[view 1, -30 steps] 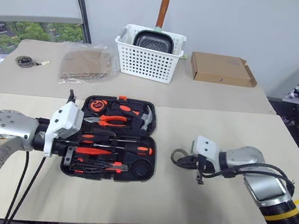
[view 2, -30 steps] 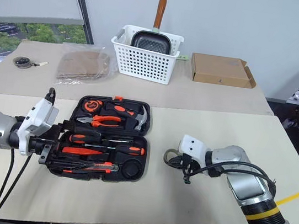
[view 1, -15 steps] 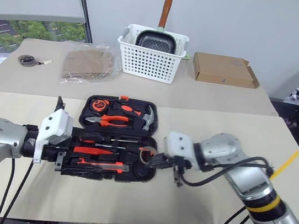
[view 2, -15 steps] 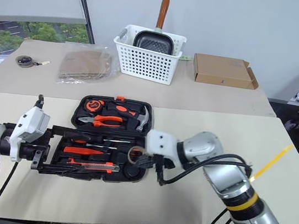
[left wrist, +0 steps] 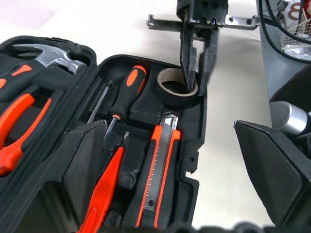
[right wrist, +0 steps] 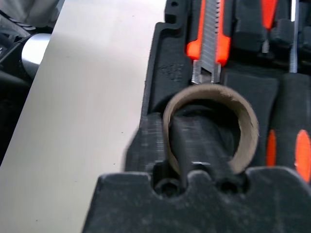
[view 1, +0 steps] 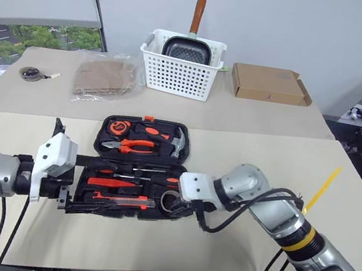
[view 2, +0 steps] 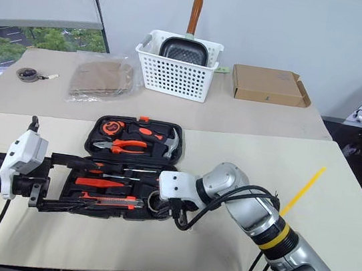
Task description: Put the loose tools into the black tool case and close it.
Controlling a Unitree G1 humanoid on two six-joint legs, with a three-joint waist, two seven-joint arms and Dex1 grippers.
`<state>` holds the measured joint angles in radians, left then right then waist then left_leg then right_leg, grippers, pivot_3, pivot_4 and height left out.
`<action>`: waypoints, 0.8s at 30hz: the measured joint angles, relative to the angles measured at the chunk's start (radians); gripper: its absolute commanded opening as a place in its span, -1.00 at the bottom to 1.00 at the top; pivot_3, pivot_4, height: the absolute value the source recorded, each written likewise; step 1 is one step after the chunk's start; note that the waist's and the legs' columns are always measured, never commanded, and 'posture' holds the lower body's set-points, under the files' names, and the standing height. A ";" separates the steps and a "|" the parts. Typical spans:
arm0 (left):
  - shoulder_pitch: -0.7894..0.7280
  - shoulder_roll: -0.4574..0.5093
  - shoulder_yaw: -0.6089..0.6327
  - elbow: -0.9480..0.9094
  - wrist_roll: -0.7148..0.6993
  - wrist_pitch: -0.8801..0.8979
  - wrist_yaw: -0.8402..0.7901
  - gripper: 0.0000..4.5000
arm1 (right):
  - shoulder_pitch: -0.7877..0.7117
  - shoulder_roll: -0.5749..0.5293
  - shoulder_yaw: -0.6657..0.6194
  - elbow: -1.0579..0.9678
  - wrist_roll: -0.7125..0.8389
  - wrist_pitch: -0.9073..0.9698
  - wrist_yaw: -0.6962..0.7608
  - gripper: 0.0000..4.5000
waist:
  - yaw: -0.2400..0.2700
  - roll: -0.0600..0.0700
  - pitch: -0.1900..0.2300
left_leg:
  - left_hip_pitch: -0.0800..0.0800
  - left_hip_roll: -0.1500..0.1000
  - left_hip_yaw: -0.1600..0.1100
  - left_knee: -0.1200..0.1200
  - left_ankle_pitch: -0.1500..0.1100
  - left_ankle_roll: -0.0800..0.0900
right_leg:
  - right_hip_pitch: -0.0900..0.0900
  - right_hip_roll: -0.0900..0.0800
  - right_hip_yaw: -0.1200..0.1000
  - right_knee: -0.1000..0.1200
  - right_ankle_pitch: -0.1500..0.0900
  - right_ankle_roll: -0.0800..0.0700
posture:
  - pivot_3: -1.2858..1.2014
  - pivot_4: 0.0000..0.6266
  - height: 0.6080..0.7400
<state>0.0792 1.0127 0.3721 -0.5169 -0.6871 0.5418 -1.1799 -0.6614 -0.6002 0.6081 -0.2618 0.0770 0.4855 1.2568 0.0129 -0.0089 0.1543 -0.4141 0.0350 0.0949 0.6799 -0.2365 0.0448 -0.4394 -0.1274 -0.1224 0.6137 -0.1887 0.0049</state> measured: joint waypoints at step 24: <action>-0.296 -0.223 -0.047 0.576 0.149 -0.078 0.233 1.00 | -0.148 0.287 -0.470 0.673 0.129 0.148 -0.459 0.96 | -0.004 -0.002 0.000 | 0.000 0.000 0.000 0.000 0.007 0.003 | 0.000 0.004 0.002 0.005 0.002 -0.003 | 0.03 -0.52 0.39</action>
<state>-0.2167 0.7893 0.3248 0.0588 -0.5384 0.4642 -0.9465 -0.8095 -0.3133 0.1386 0.4108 0.2057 0.6335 0.7981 0.0092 -0.0107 0.1540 -0.4138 0.0345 0.0950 0.6801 -0.2295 0.0477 -0.4392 -0.1239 -0.1201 0.6186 -0.1868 0.0020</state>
